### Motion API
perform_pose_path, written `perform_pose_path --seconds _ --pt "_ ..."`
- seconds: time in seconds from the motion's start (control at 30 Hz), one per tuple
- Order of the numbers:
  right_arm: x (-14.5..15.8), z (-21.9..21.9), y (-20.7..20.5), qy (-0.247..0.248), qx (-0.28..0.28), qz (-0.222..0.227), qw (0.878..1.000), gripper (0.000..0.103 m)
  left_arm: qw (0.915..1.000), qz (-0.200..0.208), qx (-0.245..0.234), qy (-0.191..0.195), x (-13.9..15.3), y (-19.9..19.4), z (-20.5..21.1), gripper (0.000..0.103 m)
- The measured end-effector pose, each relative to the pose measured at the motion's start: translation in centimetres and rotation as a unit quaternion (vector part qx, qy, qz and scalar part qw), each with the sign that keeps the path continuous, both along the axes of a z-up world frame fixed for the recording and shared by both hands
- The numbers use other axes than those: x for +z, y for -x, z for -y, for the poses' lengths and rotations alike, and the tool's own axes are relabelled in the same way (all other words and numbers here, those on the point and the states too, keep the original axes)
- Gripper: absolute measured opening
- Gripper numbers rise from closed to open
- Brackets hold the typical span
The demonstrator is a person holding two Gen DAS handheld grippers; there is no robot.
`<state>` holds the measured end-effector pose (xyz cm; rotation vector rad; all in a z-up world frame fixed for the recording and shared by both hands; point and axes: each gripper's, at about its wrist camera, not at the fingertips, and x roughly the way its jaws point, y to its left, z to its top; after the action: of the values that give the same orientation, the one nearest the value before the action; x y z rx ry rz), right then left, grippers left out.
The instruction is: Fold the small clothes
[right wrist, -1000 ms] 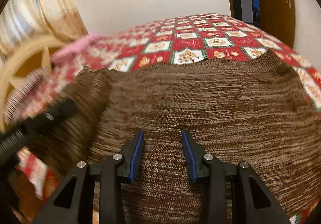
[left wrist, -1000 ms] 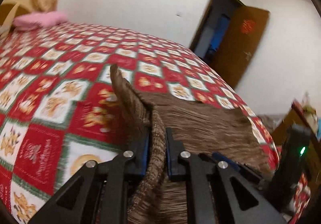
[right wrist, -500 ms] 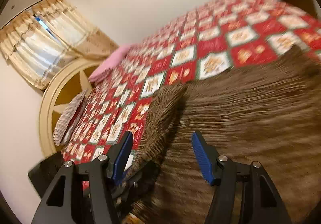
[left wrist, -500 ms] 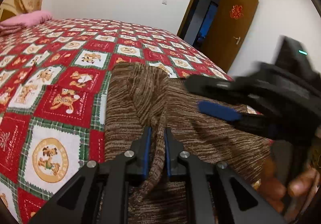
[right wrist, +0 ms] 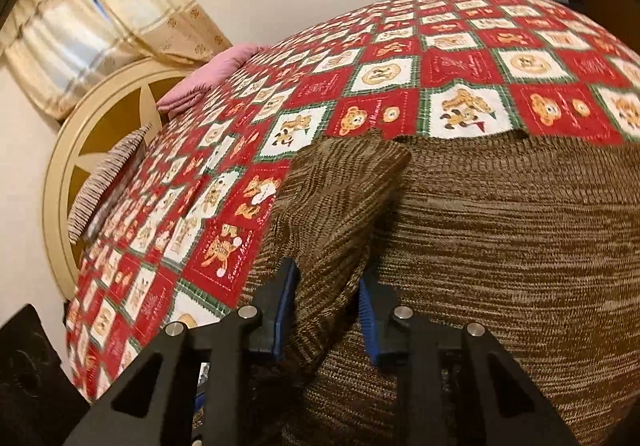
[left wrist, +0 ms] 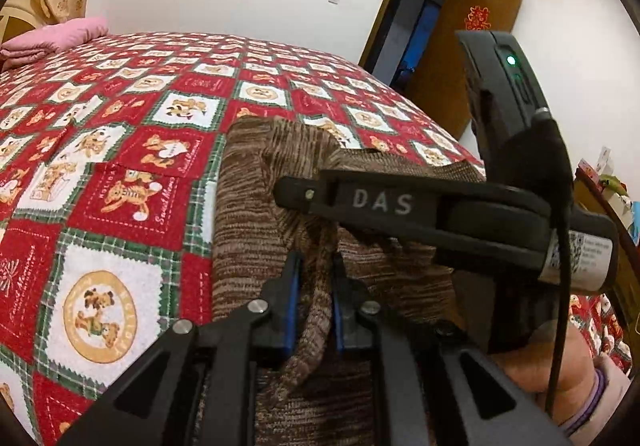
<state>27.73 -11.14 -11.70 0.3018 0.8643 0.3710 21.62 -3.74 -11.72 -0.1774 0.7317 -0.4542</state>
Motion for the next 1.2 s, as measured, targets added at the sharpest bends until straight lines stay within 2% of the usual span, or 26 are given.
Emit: perform_pose_path --seconds 0.3,0.4,0.47,0.6,0.77,0.87,1.03,1.2 --pt "-0.4 -0.2 -0.7 -0.007 -0.005 0.011 1.0 0.029 1.0 -0.004 -0.002 0.007 -0.3 -0.2 -0.2 0.016" --pt "-0.3 -1.0 -0.4 0.019 -0.005 0.022 1.0 0.017 0.9999 -0.006 -0.003 0.012 -0.4 -0.3 -0.3 0.016" --pt "0.0 -1.1 -0.3 0.026 -0.006 0.024 0.999 0.014 0.9999 -0.005 -0.003 0.009 -0.2 -0.2 -0.2 0.015" --pt "1.6 -1.3 0.1 0.046 0.0 0.037 0.998 0.011 1.0 -0.004 -0.002 -0.003 0.7 0.2 0.4 0.013" --pt "4.3 -1.0 0.8 0.085 0.009 0.064 0.994 0.011 0.9998 0.01 -0.018 0.007 3.2 0.6 1.4 0.013" --pt "5.6 0.2 0.8 0.098 0.005 0.072 0.993 0.011 0.999 0.017 -0.04 0.011 4.4 0.7 2.8 0.013" --pt "6.7 2.7 1.0 0.12 -0.003 0.068 0.99 0.011 0.9975 -0.001 -0.067 0.02 4.9 0.3 6.1 0.013" --pt "8.1 6.3 1.5 0.142 -0.005 0.071 0.987 0.01 0.9955 0.01 -0.091 0.023 5.9 0.8 10.4 0.012"
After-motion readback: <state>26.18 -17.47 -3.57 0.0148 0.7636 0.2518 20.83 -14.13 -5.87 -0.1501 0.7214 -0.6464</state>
